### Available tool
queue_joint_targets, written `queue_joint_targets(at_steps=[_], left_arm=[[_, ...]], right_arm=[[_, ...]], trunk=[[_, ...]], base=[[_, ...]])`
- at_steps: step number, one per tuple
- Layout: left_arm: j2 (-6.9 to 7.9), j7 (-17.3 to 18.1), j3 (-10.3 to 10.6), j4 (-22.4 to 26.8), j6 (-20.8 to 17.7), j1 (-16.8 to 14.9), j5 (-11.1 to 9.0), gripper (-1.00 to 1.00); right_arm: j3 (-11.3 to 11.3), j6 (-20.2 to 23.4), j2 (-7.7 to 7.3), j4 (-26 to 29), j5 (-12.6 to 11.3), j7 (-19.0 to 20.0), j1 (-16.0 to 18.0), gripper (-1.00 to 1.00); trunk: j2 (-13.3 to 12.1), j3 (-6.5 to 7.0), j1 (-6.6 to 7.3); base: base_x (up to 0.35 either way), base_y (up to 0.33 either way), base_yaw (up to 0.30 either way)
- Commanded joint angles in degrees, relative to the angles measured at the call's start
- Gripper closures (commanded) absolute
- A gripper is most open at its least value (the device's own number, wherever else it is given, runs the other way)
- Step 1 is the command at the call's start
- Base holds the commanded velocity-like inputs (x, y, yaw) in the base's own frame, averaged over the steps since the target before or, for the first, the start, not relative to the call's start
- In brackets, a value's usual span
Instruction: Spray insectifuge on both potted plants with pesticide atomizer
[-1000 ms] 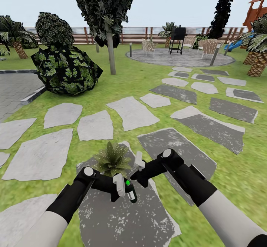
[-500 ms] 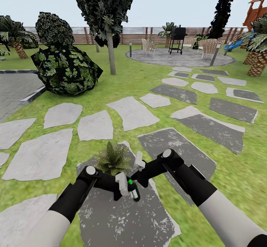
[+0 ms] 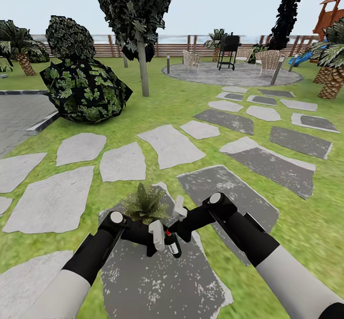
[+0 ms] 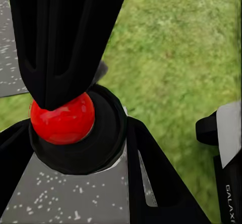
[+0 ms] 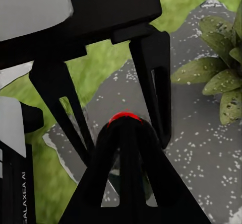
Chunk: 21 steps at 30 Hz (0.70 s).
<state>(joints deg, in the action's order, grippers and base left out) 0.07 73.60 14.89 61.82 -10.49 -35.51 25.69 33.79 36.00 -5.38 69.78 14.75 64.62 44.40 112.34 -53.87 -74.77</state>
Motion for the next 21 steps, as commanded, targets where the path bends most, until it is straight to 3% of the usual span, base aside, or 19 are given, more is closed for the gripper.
queue_joint_targets(at_steps=[1,14,17,21], left_arm=[[0.01,0.6,0.0,0.4,-0.6,-0.1,0.1,1.00],[0.11,0.6,-0.2,-0.1,-0.6,-0.1,0.4,1.00],[0.18,-0.7,-0.2,-3.6,-0.6,-0.1,0.6,1.00],[0.21,-6.5,0.1,-11.0,-0.6,-0.1,0.7,1.00]], right_arm=[[0.1,0.4,-0.02,0.1,0.3,0.2,0.1,1.00],[0.1,0.4,0.00,0.1,0.3,0.3,0.1,1.00],[0.1,0.4,-0.04,0.1,0.3,0.3,0.1,1.00],[0.1,0.4,-0.02,0.1,0.3,0.3,0.1,1.00]], trunk=[[0.0,-0.05,0.01],[0.0,-0.05,0.01],[0.0,-0.05,0.01],[0.0,-0.05,0.01]], base=[[0.000,0.000,0.000],[0.000,0.000,0.000],[0.000,0.000,0.000],[0.000,0.000,0.000]])
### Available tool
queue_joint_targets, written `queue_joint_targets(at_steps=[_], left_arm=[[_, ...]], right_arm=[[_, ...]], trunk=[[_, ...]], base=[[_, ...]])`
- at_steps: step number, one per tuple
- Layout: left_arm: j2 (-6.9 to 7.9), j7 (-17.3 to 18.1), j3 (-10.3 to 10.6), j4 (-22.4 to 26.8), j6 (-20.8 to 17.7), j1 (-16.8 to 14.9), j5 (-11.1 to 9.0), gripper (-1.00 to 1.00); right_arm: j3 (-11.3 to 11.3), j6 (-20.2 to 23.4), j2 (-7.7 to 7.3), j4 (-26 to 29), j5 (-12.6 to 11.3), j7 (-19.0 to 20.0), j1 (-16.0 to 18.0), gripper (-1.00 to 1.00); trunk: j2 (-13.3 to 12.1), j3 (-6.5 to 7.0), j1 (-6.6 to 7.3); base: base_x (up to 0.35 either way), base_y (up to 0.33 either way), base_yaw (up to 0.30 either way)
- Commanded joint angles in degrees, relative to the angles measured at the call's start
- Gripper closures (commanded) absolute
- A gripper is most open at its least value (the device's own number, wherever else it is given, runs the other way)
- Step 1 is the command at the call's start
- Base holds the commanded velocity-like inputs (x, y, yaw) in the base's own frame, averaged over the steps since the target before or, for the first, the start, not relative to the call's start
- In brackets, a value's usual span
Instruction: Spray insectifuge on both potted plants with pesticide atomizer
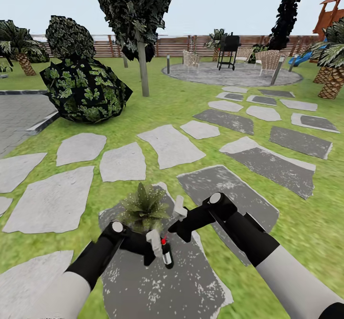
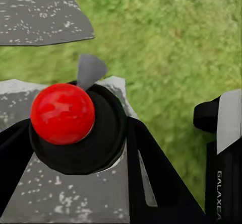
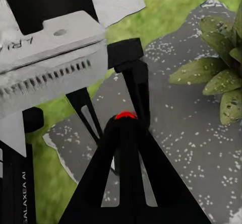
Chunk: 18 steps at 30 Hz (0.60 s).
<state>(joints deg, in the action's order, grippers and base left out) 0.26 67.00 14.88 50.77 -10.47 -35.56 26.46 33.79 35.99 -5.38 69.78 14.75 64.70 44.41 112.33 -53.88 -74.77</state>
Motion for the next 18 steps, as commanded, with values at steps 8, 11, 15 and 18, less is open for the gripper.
queue_joint_targets(at_steps=[8,11,15,18], left_arm=[[0.68,-0.9,-0.4,-3.6,-0.2,0.0,0.0,1.00],[1.13,-0.9,-1.8,-3.6,-0.1,0.0,0.0,1.00],[3.86,-1.0,-6.4,-3.7,-0.2,0.1,0.0,1.00],[5.65,-1.1,-10.6,-3.5,-0.3,0.3,0.0,1.00]], right_arm=[[0.1,0.4,-0.06,0.1,0.3,0.2,0.0,1.00],[-0.1,0.4,-0.23,0.2,0.3,0.3,0.0,1.00],[-0.1,0.4,-1.50,0.0,0.1,0.2,0.0,1.00],[-0.1,0.4,-6.06,-0.1,0.1,0.1,-0.1,1.00]], trunk=[[0.0,-0.05,0.01],[0.0,-0.05,0.01],[0.0,-0.05,0.01],[0.0,-0.05,0.01]], base=[[0.000,0.000,0.000],[0.000,0.000,0.000],[0.000,0.000,0.000],[0.000,0.000,0.000]])
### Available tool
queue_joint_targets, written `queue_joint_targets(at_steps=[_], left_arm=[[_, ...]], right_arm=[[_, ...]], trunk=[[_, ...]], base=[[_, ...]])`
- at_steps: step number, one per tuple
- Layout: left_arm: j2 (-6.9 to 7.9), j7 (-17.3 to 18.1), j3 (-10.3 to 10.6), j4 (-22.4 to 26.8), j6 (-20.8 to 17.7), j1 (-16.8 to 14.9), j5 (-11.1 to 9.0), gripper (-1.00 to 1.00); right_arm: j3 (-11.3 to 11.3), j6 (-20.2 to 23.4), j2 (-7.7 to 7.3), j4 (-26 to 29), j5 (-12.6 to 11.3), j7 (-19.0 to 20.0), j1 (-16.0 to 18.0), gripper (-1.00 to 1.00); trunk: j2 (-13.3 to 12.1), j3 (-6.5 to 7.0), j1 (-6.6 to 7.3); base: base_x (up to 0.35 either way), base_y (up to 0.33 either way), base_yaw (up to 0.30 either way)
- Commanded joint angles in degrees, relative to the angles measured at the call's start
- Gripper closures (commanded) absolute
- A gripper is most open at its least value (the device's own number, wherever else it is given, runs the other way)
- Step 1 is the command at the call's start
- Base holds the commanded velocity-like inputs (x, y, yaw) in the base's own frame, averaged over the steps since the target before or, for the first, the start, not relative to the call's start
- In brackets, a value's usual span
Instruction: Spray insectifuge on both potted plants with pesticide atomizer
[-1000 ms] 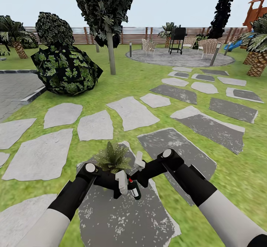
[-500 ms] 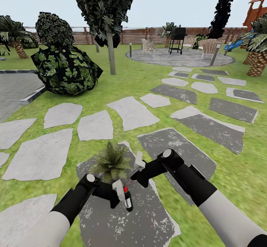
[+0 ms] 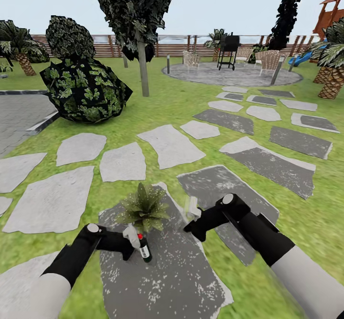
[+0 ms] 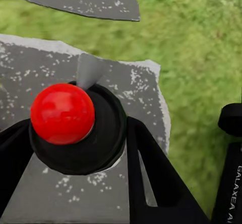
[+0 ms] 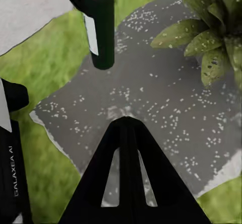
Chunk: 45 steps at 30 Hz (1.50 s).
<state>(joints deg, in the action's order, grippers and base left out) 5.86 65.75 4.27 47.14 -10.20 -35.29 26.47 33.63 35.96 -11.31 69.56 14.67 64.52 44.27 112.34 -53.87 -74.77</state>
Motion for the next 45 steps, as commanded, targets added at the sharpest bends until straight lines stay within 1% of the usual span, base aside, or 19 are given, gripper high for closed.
queue_joint_targets(at_steps=[1,2,4,6,8,10,12,14,16,18,19,23,29,31,33,35,37,43,45], left_arm=[[0.26,0.2,-1.8,0.2,-0.6,0.0,0.0,1.00],[0.49,0.3,-5.7,0.4,-0.6,0.2,0.0,1.00],[0.54,0.3,-8.5,0.5,-0.7,0.4,0.0,1.00],[0.53,0.4,-9.5,0.6,-0.8,1.0,0.0,1.00],[0.49,0.3,-9.8,0.6,-0.9,1.6,0.0,1.00],[0.43,0.2,-9.9,0.7,-0.9,1.9,0.0,1.00],[0.29,0.1,-10.0,0.7,-0.9,2.0,0.0,1.00],[0.23,0.1,-10.1,0.6,-0.9,2.0,0.0,1.00],[0.21,-0.1,-10.1,0.6,-1.0,2.1,0.0,1.00],[0.21,-2.2,-10.1,0.7,-1.0,2.1,0.0,1.00],[0.19,-4.5,-10.1,0.7,-1.0,2.1,0.0,1.00],[0.13,-10.5,-10.1,0.7,-1.9,2.1,0.0,1.00],[-0.23,-18.6,-10.2,0.8,-11.7,2.1,0.0,1.00],[-0.87,-22.1,-10.6,0.7,-13.7,2.1,0.0,1.00],[-1.15,-28.2,-13.2,0.4,-14.5,2.1,-0.1,1.00],[-1.14,-33.4,-17.5,0.5,-14.8,2.0,-0.1,1.00],[-1.24,-34.7,-18.7,0.6,-14.8,2.1,-0.1,1.00],[-1.29,-34.9,-18.9,0.6,-14.9,2.1,-0.3,1.00],[-1.23,-34.8,-18.9,0.7,-17.6,2.1,-0.4,1.00]], right_arm=[[0.0,0.4,-1.51,-0.1,0.1,0.2,0.0,1.00],[-0.1,0.4,-4.11,-0.8,0.1,0.1,0.0,1.00],[-0.3,0.4,-7.41,-3.4,0.0,-0.2,0.0,1.00],[-0.5,0.1,-9.53,-10.2,-0.1,-1.1,0.0,1.00],[-1.0,-0.1,-10.29,-19.3,-0.3,-3.0,0.0,1.00],[-3.3,-0.2,-10.51,-25.8,-0.4,-5.3,0.0,1.00],[-8.5,-0.3,-10.61,-28.4,-0.5,-7.9,0.0,1.00],[-15.7,-0.3,-10.61,-29.3,-0.4,-10.6,0.0,1.00],[-24.9,-0.3,-10.39,-29.7,-0.4,-15.3,0.0,1.00],[-29.1,-0.3,-10.12,-29.9,-0.4,-21.1,0.0,1.00],[-30.2,-0.3,-10.04,-30.0,-0.5,-24.6,0.0,-1.00],[-31.1,-0.4,-9.36,-30.3,-0.6,-31.0,0.0,-1.00],[-31.3,-0.6,-8.18,-30.3,-0.6,-33.7,0.0,-1.00],[-31.3,-0.6,-7.01,-30.3,-0.6,-39.9,0.0,-1.00],[-31.3,-0.6,-4.25,-30.3,-0.6,-48.3,0.0,-1.00],[-31.2,-0.6,-2.72,-30.1,-0.6,-51.1,0.0,-1.00],[-31.4,-0.5,-2.42,-30.1,-0.8,-51.6,0.0,-1.00],[-31.3,-0.5,-2.31,-30.1,-0.8,-51.8,0.0,-1.00],[-31.2,-0.4,-2.27,-30.1,-0.8,-51.8,0.0,-1.00]], trunk=[[0.0,-0.05,0.01],[0.0,-0.05,0.01],[0.0,-0.05,0.01],[0.0,-0.05,0.01],[0.0,-0.05,0.01],[0.0,-0.05,0.01],[0.0,-0.05,0.01],[0.0,-0.05,0.01],[0.0,-0.05,0.01],[0.0,-0.05,0.01],[0.0,-0.05,0.01],[0.0,-0.05,0.01],[0.0,-0.05,0.01],[0.0,-0.05,0.01],[0.0,-0.05,0.01],[0.0,-0.05,0.01],[0.0,-0.05,0.01],[0.0,-0.05,0.01],[0.0,-0.05,0.01]], base=[[0.000,0.000,0.000],[0.000,0.000,0.000],[0.000,0.000,0.000],[0.000,0.000,0.000],[0.000,0.000,0.000],[0.000,0.000,0.000],[0.000,0.000,0.000],[0.000,0.000,0.000],[0.000,0.000,0.000],[0.000,0.000,0.000],[0.000,0.000,0.000],[0.000,0.000,0.000],[0.000,0.000,0.000],[0.000,0.000,0.000],[0.000,0.000,0.000],[0.000,0.000,0.000],[0.000,0.000,0.000],[0.000,0.000,0.000],[0.000,0.000,0.000]])
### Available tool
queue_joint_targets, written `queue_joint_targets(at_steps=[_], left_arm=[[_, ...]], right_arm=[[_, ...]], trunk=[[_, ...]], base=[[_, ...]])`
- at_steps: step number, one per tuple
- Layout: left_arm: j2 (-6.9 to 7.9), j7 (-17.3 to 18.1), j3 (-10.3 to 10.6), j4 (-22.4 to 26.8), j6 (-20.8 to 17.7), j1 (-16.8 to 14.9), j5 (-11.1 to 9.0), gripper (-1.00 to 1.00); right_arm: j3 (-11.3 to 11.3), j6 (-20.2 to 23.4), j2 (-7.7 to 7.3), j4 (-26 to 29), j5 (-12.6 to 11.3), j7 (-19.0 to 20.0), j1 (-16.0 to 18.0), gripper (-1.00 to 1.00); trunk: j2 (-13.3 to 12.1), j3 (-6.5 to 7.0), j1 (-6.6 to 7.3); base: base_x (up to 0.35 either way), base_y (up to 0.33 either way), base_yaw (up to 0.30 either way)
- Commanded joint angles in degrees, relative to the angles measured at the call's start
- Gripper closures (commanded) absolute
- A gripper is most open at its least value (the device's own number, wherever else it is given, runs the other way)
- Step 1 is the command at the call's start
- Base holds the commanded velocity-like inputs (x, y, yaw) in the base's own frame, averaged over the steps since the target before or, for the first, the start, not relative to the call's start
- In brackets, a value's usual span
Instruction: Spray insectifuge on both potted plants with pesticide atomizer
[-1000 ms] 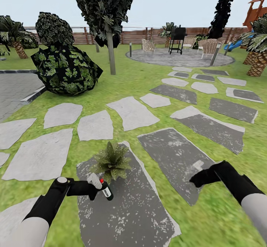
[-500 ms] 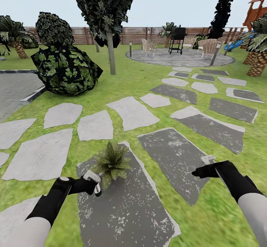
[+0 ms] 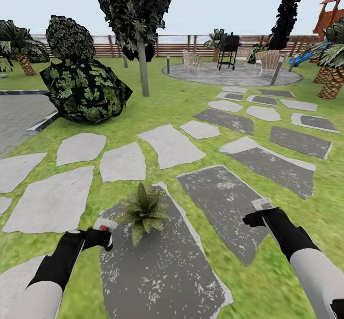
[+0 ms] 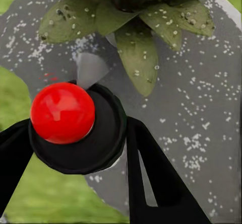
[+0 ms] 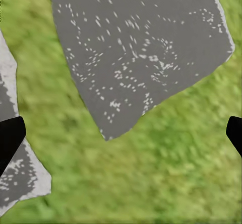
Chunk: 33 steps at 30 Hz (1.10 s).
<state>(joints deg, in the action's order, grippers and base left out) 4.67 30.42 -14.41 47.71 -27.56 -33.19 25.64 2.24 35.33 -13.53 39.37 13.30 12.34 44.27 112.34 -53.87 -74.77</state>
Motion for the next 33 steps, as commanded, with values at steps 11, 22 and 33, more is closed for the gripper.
queue_joint_targets(at_steps=[11,22,33], left_arm=[[-0.02,0.6,-0.1,0.1,-2.8,0.0,0.5,1.00],[-0.01,0.7,-0.2,0.1,-2.8,0.0,0.4,1.00],[-0.40,0.7,-0.4,0.1,-2.8,0.1,0.4,1.00]], right_arm=[[0.0,0.3,-0.09,0.2,0.6,0.4,0.0,-1.00],[-0.2,0.3,-0.11,0.2,0.6,0.4,0.0,-1.00],[-0.4,0.3,-0.11,0.2,0.6,0.4,0.0,-1.00]], trunk=[[0.0,0.57,0.01],[0.0,1.56,0.01],[0.0,2.55,0.01]], base=[[0.000,0.000,0.000],[0.000,0.000,0.000],[-0.159,0.148,0.104]])
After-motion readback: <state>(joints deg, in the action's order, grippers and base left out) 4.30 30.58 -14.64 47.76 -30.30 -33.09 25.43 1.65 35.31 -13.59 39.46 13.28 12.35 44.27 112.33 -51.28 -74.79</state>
